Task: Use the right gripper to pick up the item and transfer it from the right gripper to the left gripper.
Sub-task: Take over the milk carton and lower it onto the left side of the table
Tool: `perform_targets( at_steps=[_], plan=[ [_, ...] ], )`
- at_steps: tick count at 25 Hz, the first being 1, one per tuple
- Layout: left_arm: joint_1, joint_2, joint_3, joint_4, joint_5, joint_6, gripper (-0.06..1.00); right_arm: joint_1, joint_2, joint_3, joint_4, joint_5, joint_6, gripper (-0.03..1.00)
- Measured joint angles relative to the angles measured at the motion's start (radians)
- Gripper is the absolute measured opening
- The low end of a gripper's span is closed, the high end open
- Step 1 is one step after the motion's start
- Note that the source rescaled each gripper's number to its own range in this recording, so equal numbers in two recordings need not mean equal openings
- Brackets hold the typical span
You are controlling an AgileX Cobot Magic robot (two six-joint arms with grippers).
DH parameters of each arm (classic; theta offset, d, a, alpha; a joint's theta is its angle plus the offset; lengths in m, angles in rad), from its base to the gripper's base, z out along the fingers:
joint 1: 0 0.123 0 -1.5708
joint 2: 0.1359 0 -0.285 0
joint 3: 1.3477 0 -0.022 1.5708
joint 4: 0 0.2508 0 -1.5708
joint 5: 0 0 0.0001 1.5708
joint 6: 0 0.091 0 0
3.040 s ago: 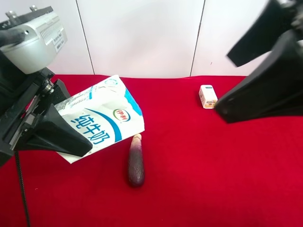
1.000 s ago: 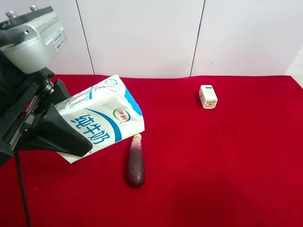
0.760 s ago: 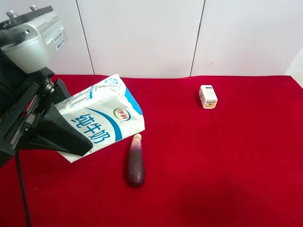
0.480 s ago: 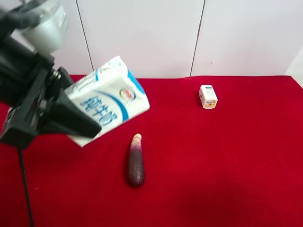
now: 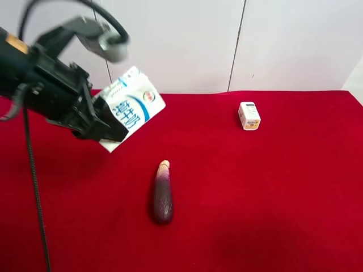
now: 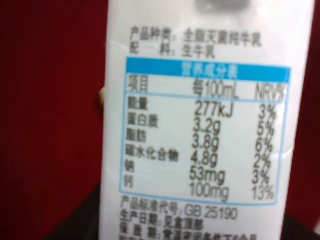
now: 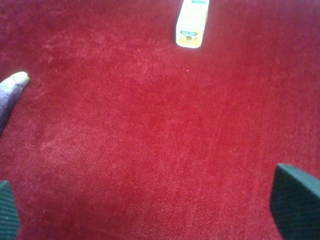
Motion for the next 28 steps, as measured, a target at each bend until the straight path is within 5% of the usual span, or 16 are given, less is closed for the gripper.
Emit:
perform_targets(
  at_steps=[9, 19, 28],
  plan=[
    [0.044, 0.187, 0.0, 0.229, -0.101, -0.19, 0.0, 0.0, 0.0, 0.0, 0.0, 0.0, 0.0, 1.0],
    [0.209, 0.329, 0.0, 0.271, -0.175, -0.201, 0.0, 0.0, 0.0, 0.0, 0.0, 0.0, 0.0, 1.0],
    [0.257, 0.43, 0.0, 0.275, -0.18, -0.202, 0.0, 0.0, 0.0, 0.0, 0.0, 0.0, 0.0, 1.0]
  ],
)
